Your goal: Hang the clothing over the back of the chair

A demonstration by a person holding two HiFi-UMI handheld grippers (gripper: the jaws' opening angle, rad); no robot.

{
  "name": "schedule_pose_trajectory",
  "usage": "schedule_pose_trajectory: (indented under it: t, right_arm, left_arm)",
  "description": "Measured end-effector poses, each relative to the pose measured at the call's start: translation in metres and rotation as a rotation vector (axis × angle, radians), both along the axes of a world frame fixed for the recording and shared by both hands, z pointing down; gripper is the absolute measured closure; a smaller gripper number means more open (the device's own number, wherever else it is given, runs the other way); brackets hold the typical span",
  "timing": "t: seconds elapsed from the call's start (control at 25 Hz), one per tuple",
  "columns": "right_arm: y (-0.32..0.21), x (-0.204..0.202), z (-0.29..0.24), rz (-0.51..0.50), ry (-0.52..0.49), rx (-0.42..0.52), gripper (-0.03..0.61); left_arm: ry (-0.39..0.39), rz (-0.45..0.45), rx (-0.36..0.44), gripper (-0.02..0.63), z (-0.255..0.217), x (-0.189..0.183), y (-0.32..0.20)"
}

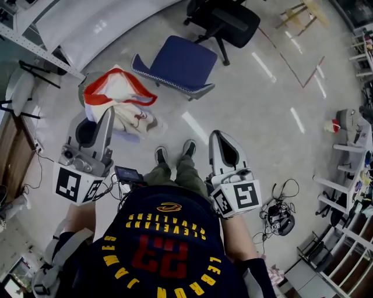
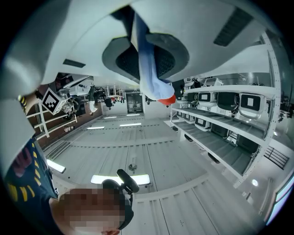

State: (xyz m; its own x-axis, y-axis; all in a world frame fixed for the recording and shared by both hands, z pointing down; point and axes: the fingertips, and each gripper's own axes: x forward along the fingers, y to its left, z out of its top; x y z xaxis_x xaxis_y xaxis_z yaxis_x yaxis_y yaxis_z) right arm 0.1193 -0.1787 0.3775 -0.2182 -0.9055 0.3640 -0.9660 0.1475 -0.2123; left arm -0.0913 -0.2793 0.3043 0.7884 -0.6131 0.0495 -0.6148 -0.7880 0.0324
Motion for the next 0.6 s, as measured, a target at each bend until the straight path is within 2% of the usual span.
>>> schedule_pose_trajectory:
  t: [0.16,0.28,0.44,0.6]
  right_arm:
    - [-0.051,0.01,0.013,-0.03,-0.032,-0.024,0.58]
    - [-0.052,0.014,0.003,-0.062,-0.05,-0.011,0.581]
    - [-0.025,0.013,-0.009,-0.118,-0.06,0.01,0.58]
    - [0.073,0.007,-0.025,-0.173,-0.081,0.047,0.58]
  left_arm:
    - [-0.012,-0.011,-0.037,0.591,0.009,0.019,-0.047]
    - [-0.025,-0.039,-0.043,0.591,0.001,0.024,-0.042]
    - [-0.043,-0.089,-0.043,0.591,-0.013,0.023,-0.012]
    - [-0.069,-0.158,0.005,0.591,-0.043,0.009,0.087]
